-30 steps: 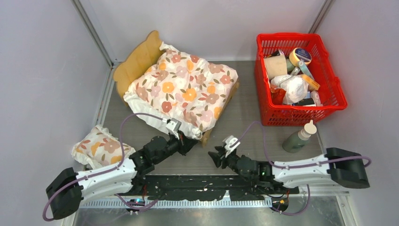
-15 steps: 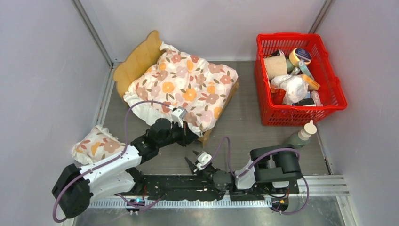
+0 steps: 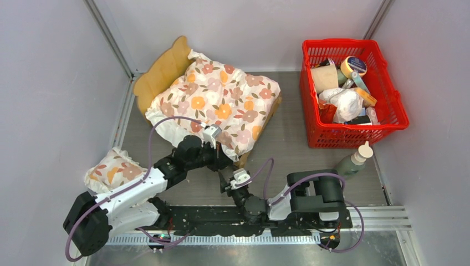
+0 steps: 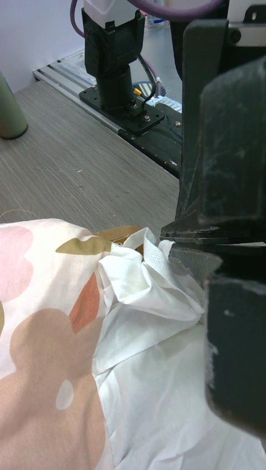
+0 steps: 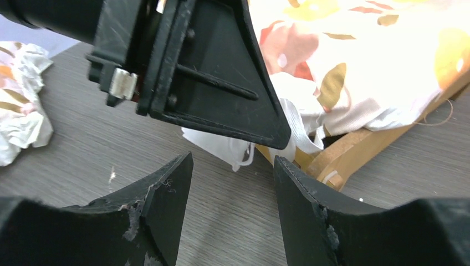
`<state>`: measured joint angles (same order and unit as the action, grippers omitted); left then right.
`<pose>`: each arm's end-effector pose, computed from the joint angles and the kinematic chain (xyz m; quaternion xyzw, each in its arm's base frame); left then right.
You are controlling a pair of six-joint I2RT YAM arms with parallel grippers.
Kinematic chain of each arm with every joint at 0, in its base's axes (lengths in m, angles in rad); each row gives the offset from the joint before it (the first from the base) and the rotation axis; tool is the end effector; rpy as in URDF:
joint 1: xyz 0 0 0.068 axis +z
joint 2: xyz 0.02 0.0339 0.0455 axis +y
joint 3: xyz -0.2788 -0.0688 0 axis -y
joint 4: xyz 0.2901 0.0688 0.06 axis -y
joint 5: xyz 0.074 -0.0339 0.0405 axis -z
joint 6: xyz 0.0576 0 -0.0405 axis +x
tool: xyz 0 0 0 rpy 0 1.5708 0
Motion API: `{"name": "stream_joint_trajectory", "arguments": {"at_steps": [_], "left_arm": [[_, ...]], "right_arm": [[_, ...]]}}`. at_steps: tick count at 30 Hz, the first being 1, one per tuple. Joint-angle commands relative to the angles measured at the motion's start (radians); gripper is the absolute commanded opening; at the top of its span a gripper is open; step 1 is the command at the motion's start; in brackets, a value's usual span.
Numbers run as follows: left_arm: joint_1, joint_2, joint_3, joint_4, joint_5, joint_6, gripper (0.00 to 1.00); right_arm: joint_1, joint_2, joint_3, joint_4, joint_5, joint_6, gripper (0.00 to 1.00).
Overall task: Set up the pet bed
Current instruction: Tie the ropes to the bed frame.
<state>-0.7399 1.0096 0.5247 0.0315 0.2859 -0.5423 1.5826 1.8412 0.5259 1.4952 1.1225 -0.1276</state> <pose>0.1903 -0.1957 0.2108 0.1579 0.8278 -0.4106 0.3482 0.0481 0.3238 0.1344 -0.1412 0.6643 0.1776 0.7122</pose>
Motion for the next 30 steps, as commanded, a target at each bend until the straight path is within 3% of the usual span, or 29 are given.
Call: {"name": "stream_joint_trajectory", "arguments": {"at_steps": [1,4,6,7,10,12,16,19,21,22,24,30], "left_arm": [[0.008,0.007,0.045,0.008,0.033,0.003,0.00],[0.011,0.007,0.035,0.017,0.038,-0.005,0.00],[0.014,0.002,0.025,0.026,0.040,-0.009,0.00],[0.016,-0.002,0.021,0.027,0.039,-0.008,0.00],[0.034,-0.019,0.015,0.012,0.039,-0.003,0.00],[0.041,-0.033,0.017,-0.011,0.035,0.012,0.00],[0.057,-0.047,-0.001,0.005,0.055,0.004,0.00],[0.063,-0.041,-0.002,0.010,0.064,-0.008,0.00],[0.063,-0.035,-0.001,0.013,0.066,-0.016,0.00],[0.063,-0.028,0.000,0.012,0.068,-0.021,0.00],[0.065,-0.014,0.013,-0.003,0.072,-0.023,0.00],[0.065,-0.005,0.028,-0.025,0.069,-0.035,0.00]], "right_arm": [[-0.010,0.031,0.037,0.118,0.108,0.002,0.61],[-0.021,0.039,0.042,0.120,0.072,0.013,0.50],[-0.026,0.039,0.047,0.119,0.031,0.002,0.28],[-0.026,0.031,0.036,0.120,0.015,0.002,0.12],[-0.008,-0.015,-0.046,0.110,-0.029,0.085,0.06],[0.009,-0.074,-0.111,0.034,-0.041,0.173,0.05],[0.024,-0.182,-0.160,-0.274,-0.081,0.374,0.05],[0.025,-0.184,-0.189,-0.201,-0.112,0.372,0.05],[0.025,-0.172,-0.182,-0.120,-0.114,0.372,0.15],[0.023,-0.171,-0.163,-0.114,-0.105,0.386,0.27],[0.016,-0.149,-0.127,-0.125,-0.077,0.429,0.38],[-0.034,-0.085,-0.072,-0.052,-0.058,0.508,0.50]]}}
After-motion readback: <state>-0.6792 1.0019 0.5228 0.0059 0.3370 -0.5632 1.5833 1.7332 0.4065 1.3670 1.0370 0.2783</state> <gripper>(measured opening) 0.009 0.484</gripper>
